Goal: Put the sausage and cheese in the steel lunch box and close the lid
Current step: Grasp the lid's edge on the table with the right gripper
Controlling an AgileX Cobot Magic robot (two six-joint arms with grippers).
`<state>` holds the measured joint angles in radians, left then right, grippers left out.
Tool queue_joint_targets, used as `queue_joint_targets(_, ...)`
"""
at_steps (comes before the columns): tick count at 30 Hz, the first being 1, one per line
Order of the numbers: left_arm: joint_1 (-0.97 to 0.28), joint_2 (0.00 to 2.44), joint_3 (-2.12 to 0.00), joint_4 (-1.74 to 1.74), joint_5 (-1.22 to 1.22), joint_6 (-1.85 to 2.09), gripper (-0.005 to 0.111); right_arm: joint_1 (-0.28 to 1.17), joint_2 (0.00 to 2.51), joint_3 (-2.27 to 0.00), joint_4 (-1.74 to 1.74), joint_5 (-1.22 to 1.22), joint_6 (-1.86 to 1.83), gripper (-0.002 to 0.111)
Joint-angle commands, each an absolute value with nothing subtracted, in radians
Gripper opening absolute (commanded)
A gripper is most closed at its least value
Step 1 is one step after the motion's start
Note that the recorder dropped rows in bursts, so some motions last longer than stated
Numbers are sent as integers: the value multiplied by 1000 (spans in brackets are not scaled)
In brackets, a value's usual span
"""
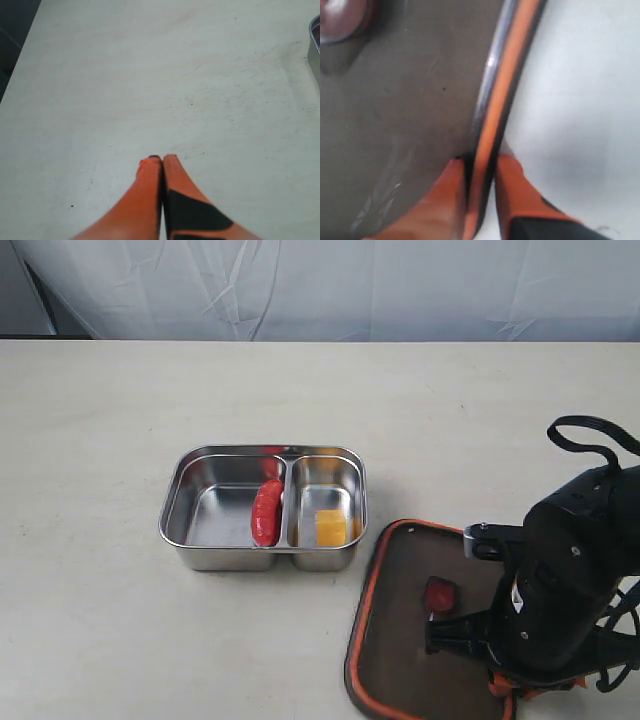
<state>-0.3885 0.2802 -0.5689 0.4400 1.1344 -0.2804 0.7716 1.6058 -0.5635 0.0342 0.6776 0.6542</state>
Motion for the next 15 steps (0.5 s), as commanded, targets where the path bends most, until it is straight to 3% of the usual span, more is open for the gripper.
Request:
queue_joint_targets(1,-393,273,-565,436,1124,-278,0,768,1611,-560,36,686,662,0)
queue_joint_targets(15,-393,273,-565,436,1122,-278,0,768,1577,-560,-147,790,822,0)
